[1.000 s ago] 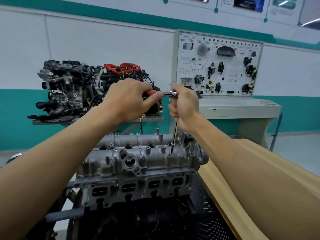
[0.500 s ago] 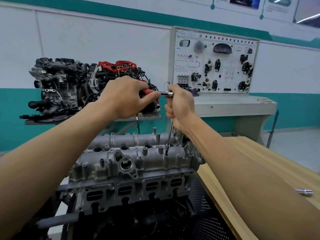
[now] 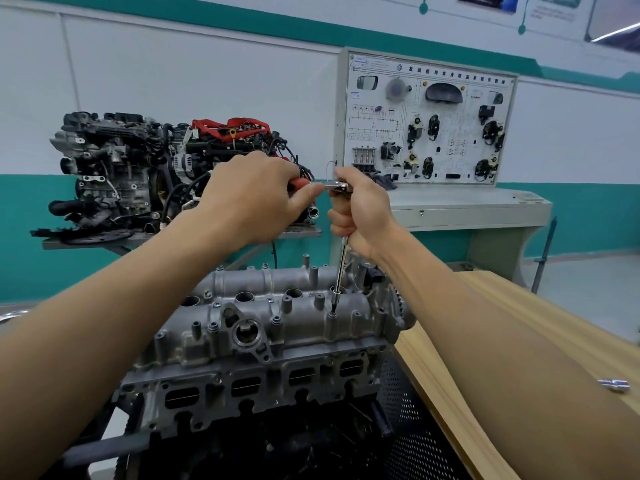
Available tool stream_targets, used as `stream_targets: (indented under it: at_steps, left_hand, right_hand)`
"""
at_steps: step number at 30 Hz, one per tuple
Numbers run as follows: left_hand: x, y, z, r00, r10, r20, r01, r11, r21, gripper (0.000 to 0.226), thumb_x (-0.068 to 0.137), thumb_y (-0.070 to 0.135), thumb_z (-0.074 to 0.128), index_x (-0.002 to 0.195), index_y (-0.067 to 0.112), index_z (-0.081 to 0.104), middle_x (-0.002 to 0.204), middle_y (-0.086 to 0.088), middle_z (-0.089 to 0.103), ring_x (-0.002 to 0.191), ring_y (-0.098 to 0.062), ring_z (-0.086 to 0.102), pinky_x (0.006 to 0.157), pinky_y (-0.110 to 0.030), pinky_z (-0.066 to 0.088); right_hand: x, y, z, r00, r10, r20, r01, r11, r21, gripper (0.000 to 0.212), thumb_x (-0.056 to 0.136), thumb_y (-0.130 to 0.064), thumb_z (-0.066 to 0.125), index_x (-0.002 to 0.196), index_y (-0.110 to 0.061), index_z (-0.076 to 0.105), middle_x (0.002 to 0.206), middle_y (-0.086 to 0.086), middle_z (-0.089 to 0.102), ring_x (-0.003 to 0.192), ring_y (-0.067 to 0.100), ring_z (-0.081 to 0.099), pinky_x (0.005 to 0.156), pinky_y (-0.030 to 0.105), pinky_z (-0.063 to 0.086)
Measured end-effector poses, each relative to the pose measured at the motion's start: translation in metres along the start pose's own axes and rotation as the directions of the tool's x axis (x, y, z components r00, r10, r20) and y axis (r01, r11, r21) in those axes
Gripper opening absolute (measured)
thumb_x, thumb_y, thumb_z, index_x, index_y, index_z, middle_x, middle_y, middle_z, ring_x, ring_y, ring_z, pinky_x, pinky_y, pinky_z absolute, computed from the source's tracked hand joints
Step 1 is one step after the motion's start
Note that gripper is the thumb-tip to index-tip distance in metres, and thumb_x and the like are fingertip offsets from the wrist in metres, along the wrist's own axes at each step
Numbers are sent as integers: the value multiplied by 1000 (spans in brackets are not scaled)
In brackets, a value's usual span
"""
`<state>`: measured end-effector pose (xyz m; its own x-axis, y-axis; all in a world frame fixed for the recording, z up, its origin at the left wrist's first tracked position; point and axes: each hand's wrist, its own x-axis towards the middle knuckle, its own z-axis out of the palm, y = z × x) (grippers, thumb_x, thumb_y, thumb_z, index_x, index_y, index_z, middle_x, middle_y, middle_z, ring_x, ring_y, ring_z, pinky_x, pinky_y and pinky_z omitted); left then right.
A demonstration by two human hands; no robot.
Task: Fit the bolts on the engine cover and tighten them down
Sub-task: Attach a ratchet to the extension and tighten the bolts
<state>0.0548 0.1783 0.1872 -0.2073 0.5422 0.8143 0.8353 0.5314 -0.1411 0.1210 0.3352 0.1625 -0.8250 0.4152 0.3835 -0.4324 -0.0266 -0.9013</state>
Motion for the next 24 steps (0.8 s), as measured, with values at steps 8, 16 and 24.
stream_targets:
  at_steps: [8,16,24]
  left_hand:
    - [-9,36,-17,998,48,33,-53,977,204,28,98,43,48,81,21,48,65,3,31,61,-23,39,51,-30,23]
    - [32,-21,30,989,-88,119,82,995,53,19,94,26,55,76,21,56,73,-1,56,77,-31,58,60,-34,36]
    - [7,-1,2,992,-5,123,-8,995,99,25,94,47,54,87,23,51,76,-1,52,70,-28,51,60,-34,39]
  right_hand:
    - [-8,-3,6,998,24,-52,-24,1000,6,57,97,-42,49,43,-27,39,41,-6,25,35,12,18,39,20,18]
    - [-23,-1,21,1000,-6,16,9,980,-200,70,94,-63,48,47,-11,39,45,-6,22,38,15,17,39,23,16]
    - [-17,-3,16,967,29,-253,-54,995,-89,53,97,-56,36,55,-25,31,46,-4,24,38,14,18,38,20,16]
